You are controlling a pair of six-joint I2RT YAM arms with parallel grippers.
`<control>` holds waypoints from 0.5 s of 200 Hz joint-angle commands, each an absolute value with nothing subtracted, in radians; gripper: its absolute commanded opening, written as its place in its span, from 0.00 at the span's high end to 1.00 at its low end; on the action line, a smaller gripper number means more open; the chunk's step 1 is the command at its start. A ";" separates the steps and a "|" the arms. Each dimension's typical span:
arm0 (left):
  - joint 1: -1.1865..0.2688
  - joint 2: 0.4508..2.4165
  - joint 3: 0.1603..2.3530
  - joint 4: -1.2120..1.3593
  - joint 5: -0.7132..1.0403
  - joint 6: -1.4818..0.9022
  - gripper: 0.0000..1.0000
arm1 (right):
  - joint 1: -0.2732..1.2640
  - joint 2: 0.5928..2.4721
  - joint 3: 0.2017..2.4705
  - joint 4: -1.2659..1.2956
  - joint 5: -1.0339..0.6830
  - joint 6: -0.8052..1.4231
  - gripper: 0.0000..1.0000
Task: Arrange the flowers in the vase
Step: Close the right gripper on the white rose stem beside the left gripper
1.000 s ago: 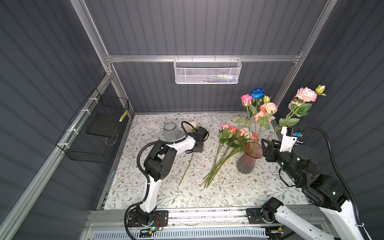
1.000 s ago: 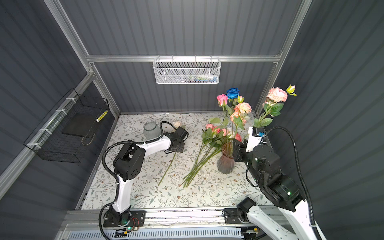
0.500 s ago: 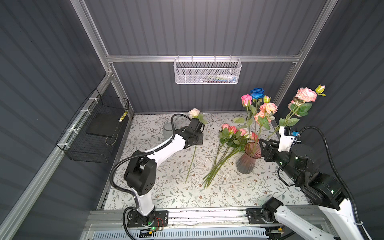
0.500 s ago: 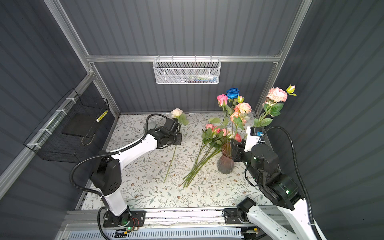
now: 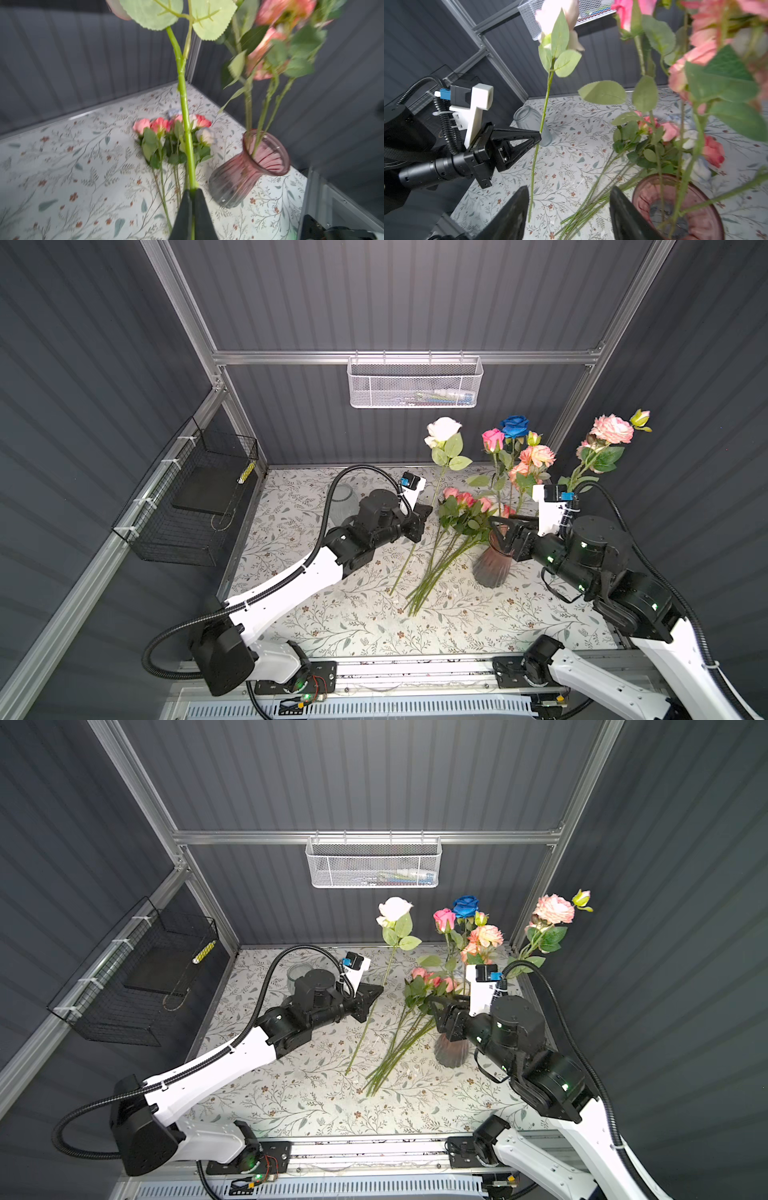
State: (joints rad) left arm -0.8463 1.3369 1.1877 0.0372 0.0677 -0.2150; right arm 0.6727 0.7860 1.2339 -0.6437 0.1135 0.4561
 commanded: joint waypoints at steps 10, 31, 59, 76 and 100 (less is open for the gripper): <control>-0.850 1.292 1.169 0.212 0.174 -0.192 1.00 | 0.726 0.860 1.276 -0.537 0.084 0.498 0.35; -0.861 1.274 1.166 0.216 0.207 -0.196 1.00 | 0.738 0.912 1.294 -0.476 0.052 0.518 0.34; -0.875 1.262 1.153 0.241 0.232 -0.223 1.00 | 0.749 0.985 1.315 -0.416 0.016 0.533 0.33; -0.885 1.259 1.147 0.248 0.235 -0.232 1.00 | 0.749 1.009 1.315 -0.364 -0.011 0.535 0.33; -0.889 1.260 1.134 0.259 0.243 -0.244 1.00 | 0.750 1.035 1.323 -0.341 -0.015 0.548 0.34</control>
